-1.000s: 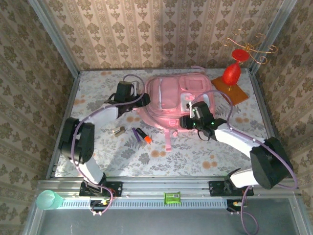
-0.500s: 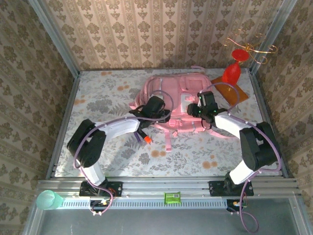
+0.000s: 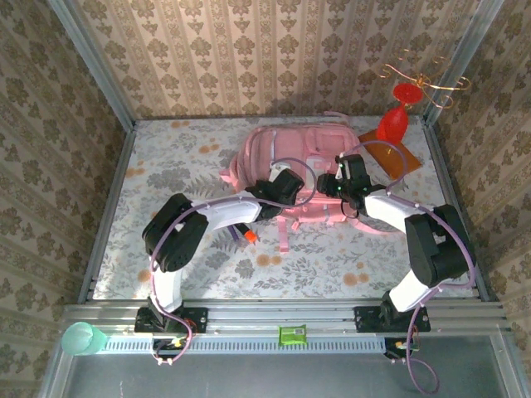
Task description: Pack the student bag
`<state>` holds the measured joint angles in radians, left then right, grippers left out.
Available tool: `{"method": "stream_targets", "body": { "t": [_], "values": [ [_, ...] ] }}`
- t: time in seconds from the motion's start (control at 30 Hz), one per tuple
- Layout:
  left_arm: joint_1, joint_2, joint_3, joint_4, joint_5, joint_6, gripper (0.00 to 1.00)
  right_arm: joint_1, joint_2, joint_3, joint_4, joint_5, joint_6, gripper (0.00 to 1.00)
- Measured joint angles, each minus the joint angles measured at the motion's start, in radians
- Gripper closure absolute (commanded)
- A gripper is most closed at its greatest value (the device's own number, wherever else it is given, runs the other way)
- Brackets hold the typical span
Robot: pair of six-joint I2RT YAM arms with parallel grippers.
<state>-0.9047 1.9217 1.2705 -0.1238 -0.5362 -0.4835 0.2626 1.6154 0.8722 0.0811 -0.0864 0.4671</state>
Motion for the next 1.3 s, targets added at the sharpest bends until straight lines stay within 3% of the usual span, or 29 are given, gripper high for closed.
{"method": "stream_targets", "body": {
  "t": [0.33, 0.57, 0.7, 1.0, 1.3],
  "values": [
    [0.023, -0.018, -0.015, 0.031, -0.055, 0.064, 0.56, -0.005, 0.014, 0.000, 0.013, -0.006, -0.012, 0.55],
    [0.097, -0.159, -0.148, 0.056, -0.021, 0.059, 0.64, -0.006, 0.017, 0.000, 0.018, -0.017, -0.019, 0.55],
    [0.152, -0.232, -0.204, 0.073, 0.018, 0.043, 0.62, -0.008, 0.019, 0.000, 0.018, -0.020, -0.019, 0.55],
    [0.180, -0.251, -0.214, 0.109, 0.245, 0.044, 0.44, -0.010, 0.021, 0.000, 0.018, -0.024, -0.019, 0.54],
    [0.319, -0.256, -0.205, 0.072, 0.527, 0.232, 0.31, -0.011, 0.021, 0.000, 0.017, -0.031, -0.022, 0.54]
  ]
}}
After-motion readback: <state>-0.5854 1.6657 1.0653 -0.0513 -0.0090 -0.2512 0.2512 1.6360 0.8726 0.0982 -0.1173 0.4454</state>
